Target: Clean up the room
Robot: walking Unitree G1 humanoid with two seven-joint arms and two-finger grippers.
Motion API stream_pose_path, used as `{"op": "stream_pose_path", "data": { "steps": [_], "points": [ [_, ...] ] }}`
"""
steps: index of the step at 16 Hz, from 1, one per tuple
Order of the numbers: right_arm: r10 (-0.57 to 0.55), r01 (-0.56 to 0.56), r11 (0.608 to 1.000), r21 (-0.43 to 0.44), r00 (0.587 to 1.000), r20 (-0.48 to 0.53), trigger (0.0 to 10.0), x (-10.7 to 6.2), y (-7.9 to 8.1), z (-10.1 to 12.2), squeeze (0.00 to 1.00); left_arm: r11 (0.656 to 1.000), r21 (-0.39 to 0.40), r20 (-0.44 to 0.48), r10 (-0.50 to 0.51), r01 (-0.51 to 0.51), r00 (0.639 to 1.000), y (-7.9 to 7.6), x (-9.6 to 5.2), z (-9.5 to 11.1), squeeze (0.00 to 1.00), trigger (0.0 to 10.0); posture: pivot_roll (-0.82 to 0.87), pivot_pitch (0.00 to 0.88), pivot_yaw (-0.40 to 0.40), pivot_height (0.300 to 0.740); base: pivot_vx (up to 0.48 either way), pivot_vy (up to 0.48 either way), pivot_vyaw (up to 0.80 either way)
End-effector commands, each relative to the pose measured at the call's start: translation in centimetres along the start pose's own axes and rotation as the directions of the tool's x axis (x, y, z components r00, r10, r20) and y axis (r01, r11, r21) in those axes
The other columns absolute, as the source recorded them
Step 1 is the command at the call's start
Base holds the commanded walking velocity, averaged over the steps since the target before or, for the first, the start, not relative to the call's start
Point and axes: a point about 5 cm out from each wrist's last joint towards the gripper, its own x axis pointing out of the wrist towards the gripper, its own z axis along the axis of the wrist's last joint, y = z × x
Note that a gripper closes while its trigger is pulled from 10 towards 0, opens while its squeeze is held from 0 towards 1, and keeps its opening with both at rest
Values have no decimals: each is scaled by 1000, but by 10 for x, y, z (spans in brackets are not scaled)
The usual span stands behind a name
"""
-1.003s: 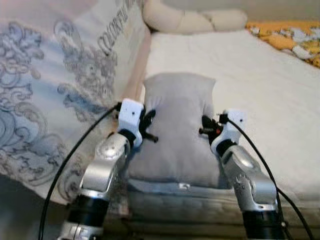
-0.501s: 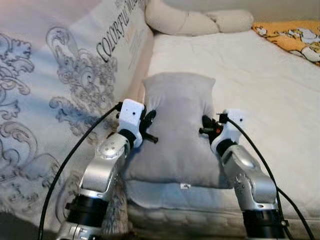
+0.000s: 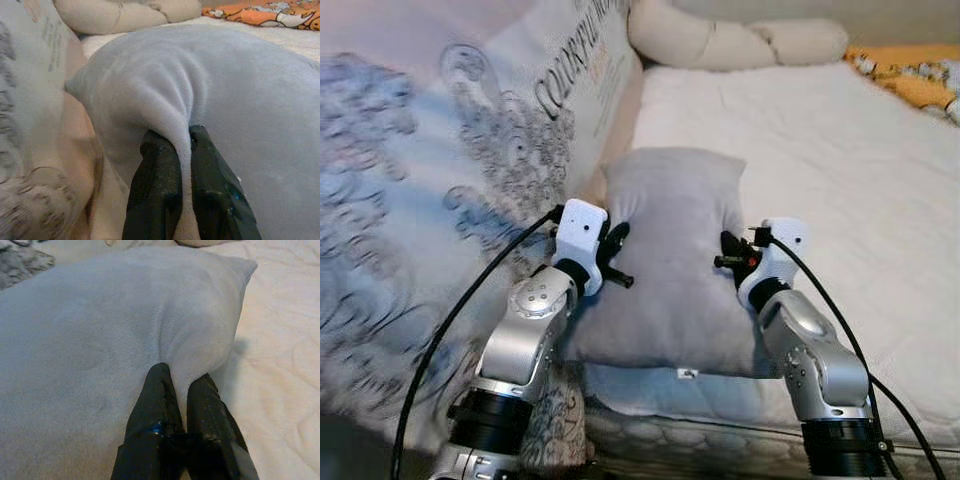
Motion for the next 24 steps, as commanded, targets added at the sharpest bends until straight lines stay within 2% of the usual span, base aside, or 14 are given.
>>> {"op": "stream_pose_path", "data": {
  "steps": [1,4,8,9,11,12,13,15,16,17,18,20,21,24],
  "points": [
    [19,-19,1000,-8,1000,20,10000,1,5,6,0,1000,16,20,-4,3,1000,1,1,6,0,10000,-43,0,54,740,0,0,0],
    [4,-3,1000,-10,1000,15,10000,4,4,5,0,998,48,5,-31,31,999,-2,6,6,0,10000,-38,0,50,740,0,0,0],
    [-30,30,1000,-6,1000,4,10000,9,1,4,0,999,48,-9,-23,23,1000,-1,16,4,0,10000,-35,0,51,740,0,0,0],
    [-54,54,999,-9,998,-16,10000,19,-4,0,0,994,99,-27,-44,47,999,-3,27,5,0,10000,-35,0,54,740,0,0,0],
    [-81,80,997,-16,995,-62,10000,29,-10,-6,0,988,146,-29,-51,55,998,-3,36,10,0,10000,-29,0,62,740,0,0,0],
    [-127,125,992,-30,987,-98,10000,43,-21,-10,0,982,182,-18,-40,42,999,-1,48,23,0,10000,-12,0,74,740,0,0,0],
    [-146,144,989,-32,983,-109,10000,49,-26,-11,0,980,196,-11,-34,35,999,1,52,30,0,10000,-9,0,75,740,0,0,0],
    [-155,152,988,-33,979,-135,10000,58,-30,-13,0,973,229,12,-23,19,1000,4,59,47,0,10000,32,0,80,740,0,0,0],
    [-155,152,988,-33,979,-135,10000,58,-30,-13,0,973,229,12,-23,19,1000,4,59,47,0,10000,32,0,80,740,0,0,0],
    [-103,95,994,-54,982,-161,10000,68,-18,-12,0,964,266,31,-15,6,999,12,59,65,0,10000,82,0,75,740,0,0,0],
    [-73,61,995,-75,982,-175,10000,73,-10,-12,0,958,286,39,-15,3,999,17,56,72,0,10000,97,0,71,740,0,0,0],
    [-25,1,993,-120,980,-198,10000,80,7,-15,0,944,330,35,-7,-5,999,23,48,74,0,10000,132,0,63,740,0,0,0],
    [-25,1,993,-120,980,-198,10000,80,7,-15,0,944,330,35,-7,-5,999,23,48,74,0,10000,132,0,63,740,0,0,0],
    [-1,-33,989,-144,974,-226,10000,81,19,-24,0,927,373,45,19,-34,999,25,36,78,0,10000,209,2,42,740,0,0,0]
  ]
}}
